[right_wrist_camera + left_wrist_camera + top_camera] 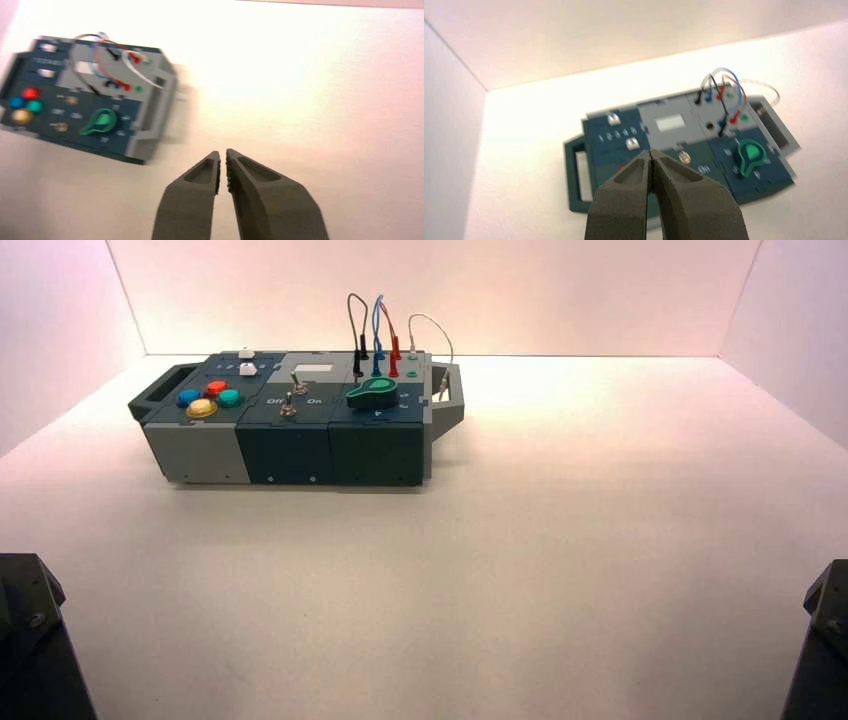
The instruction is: Insert the white wire.
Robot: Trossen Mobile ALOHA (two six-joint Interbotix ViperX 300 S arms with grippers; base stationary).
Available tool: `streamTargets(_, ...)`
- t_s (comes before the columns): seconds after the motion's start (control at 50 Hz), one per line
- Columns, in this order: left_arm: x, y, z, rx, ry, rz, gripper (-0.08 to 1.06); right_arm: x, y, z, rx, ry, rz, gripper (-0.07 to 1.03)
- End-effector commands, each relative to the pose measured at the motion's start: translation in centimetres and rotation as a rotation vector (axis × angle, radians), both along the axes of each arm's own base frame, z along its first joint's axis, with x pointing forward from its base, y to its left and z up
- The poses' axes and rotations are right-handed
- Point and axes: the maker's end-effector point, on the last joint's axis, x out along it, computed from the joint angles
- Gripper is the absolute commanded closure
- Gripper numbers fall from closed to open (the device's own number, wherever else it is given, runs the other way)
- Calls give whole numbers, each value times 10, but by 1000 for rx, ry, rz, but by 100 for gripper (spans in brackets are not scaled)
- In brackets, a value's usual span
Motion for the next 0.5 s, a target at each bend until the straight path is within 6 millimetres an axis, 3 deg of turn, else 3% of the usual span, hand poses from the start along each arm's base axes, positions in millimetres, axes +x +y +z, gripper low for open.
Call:
streamTargets(0.02,4,-11,1,-7,26,-33,101,8,12,18,47,-31,9,69)
streamTargets(0.1,3,-14,-1,-5,39,-45,101,9,17,19,54,-29,19,59)
streamTargets(0.22,3,-15,-1,-5,38,-49,101,12,26,15,36,-19,60,54)
streamTargets(0.34,1,-14,-2,-4,37,-50,101,13,42,7,5,-4,135,38)
streamTargets(0.4,0,-14,-2,-5,38,-49,101,13,44,6,4,-3,142,37)
streamTargets(0.42,-2,-15,-6,-2,49,-54,101,12,55,0,-11,15,184,36)
streamTargets(0.5,-6,-19,-6,2,63,-77,101,13,69,-8,-25,38,227,36)
